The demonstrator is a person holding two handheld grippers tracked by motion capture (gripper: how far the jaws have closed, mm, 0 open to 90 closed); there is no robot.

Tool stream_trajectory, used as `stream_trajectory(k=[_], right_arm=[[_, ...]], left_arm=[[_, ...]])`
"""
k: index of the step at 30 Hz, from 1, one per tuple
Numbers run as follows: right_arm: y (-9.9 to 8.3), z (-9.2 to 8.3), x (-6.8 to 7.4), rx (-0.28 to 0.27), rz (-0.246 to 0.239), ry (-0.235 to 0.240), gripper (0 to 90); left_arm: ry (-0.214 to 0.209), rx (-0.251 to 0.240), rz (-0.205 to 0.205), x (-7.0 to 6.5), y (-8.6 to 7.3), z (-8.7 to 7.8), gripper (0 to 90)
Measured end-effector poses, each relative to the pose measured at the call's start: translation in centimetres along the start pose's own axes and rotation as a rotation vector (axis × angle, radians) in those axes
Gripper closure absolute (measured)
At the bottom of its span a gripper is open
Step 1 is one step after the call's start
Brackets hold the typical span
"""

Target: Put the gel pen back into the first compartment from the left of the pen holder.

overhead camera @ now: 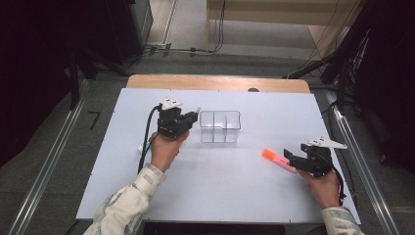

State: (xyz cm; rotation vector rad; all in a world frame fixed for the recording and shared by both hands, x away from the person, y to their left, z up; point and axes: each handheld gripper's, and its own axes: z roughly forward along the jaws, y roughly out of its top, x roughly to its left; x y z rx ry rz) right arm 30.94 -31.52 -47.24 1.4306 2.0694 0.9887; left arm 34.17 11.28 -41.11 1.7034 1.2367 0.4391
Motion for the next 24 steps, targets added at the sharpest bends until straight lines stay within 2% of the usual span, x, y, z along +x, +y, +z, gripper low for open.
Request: stream_trajectory(k=[9,24], right_arm=[[0.0,0.0,0.0,0.003,0.002,0.000,25.4],[0.0,0.1,0.0,0.005,0.000,0.003,25.4]], left_arm=[[-0.007,-0.002,0.011,-0.5,1.1,0.3,81.2],[-0.006,0.011,0.021,-1.2,2.4,1.8,81.2]])
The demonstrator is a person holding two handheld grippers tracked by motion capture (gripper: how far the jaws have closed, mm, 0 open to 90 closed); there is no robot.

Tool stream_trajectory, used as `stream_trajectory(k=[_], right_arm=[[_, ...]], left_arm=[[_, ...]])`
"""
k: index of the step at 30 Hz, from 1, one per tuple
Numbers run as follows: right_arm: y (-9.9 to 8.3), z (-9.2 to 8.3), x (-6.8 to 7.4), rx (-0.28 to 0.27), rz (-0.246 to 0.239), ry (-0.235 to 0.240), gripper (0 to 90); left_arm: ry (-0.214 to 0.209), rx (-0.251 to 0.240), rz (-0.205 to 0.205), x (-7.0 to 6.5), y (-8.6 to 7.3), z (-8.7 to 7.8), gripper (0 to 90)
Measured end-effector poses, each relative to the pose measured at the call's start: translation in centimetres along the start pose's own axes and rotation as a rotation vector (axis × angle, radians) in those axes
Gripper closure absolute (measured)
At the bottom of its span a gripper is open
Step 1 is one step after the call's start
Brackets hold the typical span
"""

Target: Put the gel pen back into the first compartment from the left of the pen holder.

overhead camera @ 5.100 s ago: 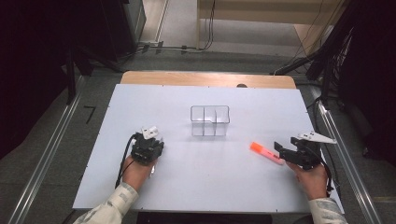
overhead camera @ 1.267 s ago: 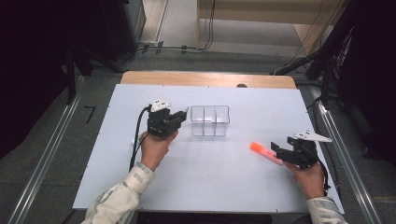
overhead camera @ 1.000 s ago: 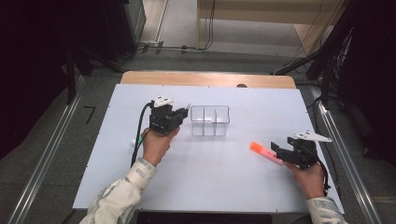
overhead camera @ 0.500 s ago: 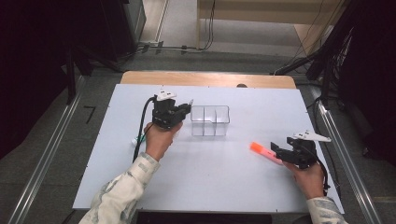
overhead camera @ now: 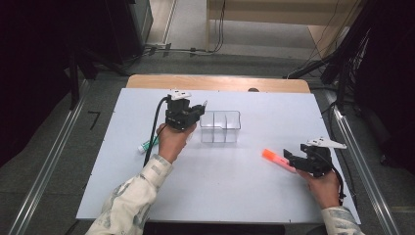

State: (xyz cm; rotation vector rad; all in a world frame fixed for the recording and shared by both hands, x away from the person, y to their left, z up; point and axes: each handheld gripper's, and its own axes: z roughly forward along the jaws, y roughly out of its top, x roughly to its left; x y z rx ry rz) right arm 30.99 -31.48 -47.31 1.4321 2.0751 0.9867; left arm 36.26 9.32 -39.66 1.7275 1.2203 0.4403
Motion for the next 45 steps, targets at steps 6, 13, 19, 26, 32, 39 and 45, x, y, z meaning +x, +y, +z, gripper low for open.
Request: stream_trajectory(k=[6,13,19,26,32,39,45], right_arm=[[0.0,0.0,0.0,0.000,0.000,0.003,25.4],[0.0,0.1,-0.1,-0.001,-0.002,0.005,25.4],[0.0,0.1,0.0,-0.001,-0.006,0.006,25.5],[0.0,0.1,0.0,0.001,-0.005,0.006,25.4],[0.0,0.1,0.0,0.003,-0.006,0.007,25.4],[0.0,0.2,0.0,0.005,-0.007,0.007,25.4],[0.0,0.2,0.0,0.005,-0.009,0.005,25.4]], left_arm=[[0.003,0.005,-0.007,-0.2,0.5,1.0,81.2],[0.006,0.013,-0.006,-0.4,1.0,1.7,81.2],[0.011,0.013,-0.007,-0.6,1.3,2.2,81.2],[0.010,0.017,-0.009,-0.7,1.7,2.9,81.2],[0.018,0.017,-0.008,-0.6,2.1,3.3,81.2],[0.018,0.016,-0.012,-0.6,2.6,3.6,81.2],[0.027,0.017,-0.012,-0.6,2.9,3.9,81.2]])
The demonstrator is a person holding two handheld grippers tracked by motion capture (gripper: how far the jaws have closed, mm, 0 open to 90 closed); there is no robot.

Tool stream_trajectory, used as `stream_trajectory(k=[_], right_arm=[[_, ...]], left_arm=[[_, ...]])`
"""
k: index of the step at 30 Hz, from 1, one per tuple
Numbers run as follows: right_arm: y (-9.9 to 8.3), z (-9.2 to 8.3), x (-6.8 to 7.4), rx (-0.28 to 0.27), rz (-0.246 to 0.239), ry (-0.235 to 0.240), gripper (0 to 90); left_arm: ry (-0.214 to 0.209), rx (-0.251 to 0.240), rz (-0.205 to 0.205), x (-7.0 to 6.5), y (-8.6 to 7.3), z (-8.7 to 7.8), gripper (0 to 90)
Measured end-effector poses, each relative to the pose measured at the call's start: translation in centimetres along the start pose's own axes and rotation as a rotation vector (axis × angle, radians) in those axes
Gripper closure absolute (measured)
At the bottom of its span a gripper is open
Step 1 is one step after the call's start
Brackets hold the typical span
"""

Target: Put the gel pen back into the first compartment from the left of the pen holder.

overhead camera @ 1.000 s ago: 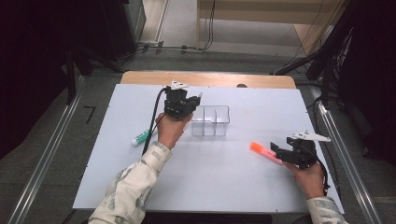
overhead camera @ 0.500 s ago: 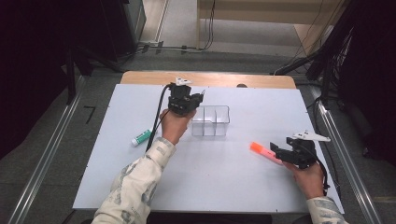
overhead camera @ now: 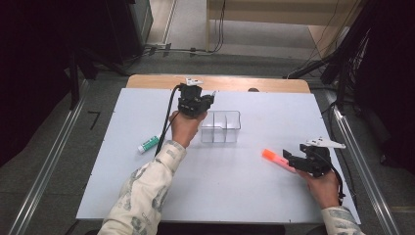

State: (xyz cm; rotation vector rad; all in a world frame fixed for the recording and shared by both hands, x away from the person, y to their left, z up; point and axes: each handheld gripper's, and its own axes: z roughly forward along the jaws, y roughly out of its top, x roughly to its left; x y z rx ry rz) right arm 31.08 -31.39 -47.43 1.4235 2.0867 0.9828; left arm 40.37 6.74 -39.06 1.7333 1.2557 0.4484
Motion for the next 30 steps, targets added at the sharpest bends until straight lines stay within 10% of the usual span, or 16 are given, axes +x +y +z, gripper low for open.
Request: stream_trajectory(k=[30], right_arm=[[-0.1,0.1,-0.1,0.007,0.007,-0.002,25.4]], left_arm=[[0.000,0.015,0.038,-1.0,1.8,2.5,81.1]])
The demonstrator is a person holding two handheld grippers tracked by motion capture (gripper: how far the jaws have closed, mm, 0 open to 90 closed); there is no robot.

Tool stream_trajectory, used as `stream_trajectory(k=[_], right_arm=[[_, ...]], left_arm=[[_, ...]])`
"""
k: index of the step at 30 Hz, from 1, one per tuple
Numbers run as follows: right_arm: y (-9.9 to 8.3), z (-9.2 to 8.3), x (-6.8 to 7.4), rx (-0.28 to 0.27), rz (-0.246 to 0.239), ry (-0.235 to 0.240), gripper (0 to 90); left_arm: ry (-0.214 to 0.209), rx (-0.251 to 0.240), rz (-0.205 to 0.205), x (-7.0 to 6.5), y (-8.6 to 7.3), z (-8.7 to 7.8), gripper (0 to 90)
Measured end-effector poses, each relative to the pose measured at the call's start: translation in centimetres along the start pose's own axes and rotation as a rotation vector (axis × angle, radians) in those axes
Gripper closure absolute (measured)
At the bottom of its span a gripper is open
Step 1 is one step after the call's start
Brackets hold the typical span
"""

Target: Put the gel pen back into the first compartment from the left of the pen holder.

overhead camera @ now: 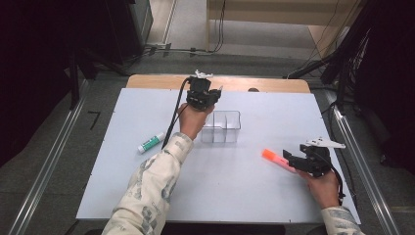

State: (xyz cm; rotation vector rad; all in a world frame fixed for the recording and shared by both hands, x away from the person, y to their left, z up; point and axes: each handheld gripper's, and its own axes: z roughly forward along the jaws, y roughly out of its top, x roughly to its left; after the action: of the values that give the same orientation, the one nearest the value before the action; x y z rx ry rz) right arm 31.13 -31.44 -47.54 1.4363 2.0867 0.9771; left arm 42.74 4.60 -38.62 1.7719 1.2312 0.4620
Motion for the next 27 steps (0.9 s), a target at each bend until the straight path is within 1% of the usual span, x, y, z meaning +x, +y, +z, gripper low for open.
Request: stream_trajectory(k=[3,5,8,11,15,18,21,26,27], right_arm=[[-0.01,0.02,-0.01,0.001,-0.002,0.000,25.4],[-0.02,0.03,-0.01,0.001,-0.003,0.001,25.4],[-0.03,0.02,-0.02,0.001,-0.003,0.001,25.4],[-0.04,0.03,-0.05,0.002,-0.002,0.002,25.5],[-0.02,0.04,0.01,0.002,-0.006,0.002,25.4],[-0.03,0.08,0.02,0.006,-0.006,0.002,25.5],[-0.04,0.09,0.02,0.005,-0.008,0.004,25.4],[-0.04,0.08,0.03,0.004,-0.010,0.003,25.4],[-0.03,0.10,0.03,0.004,-0.010,0.003,25.4]], left_arm=[[0.000,0.000,0.009,-0.23,0.04,0.26,81.1],[0.009,-0.001,0.016,-0.29,0.03,0.41,81.1],[0.015,0.002,0.017,-0.22,-0.03,0.56,81.0],[0.015,-0.006,0.014,-0.15,0.02,0.54,81.0],[0.018,0.001,0.022,-0.13,-0.02,0.55,81.0],[0.014,0.000,0.020,-0.23,-0.04,0.51,81.0],[0.014,-0.001,0.027,-0.32,0.00,0.32,80.9],[0.028,-0.004,0.036,-0.36,-0.25,-0.01,80.9],[0.027,-0.007,0.032,-0.30,-0.32,-0.09,80.9]])
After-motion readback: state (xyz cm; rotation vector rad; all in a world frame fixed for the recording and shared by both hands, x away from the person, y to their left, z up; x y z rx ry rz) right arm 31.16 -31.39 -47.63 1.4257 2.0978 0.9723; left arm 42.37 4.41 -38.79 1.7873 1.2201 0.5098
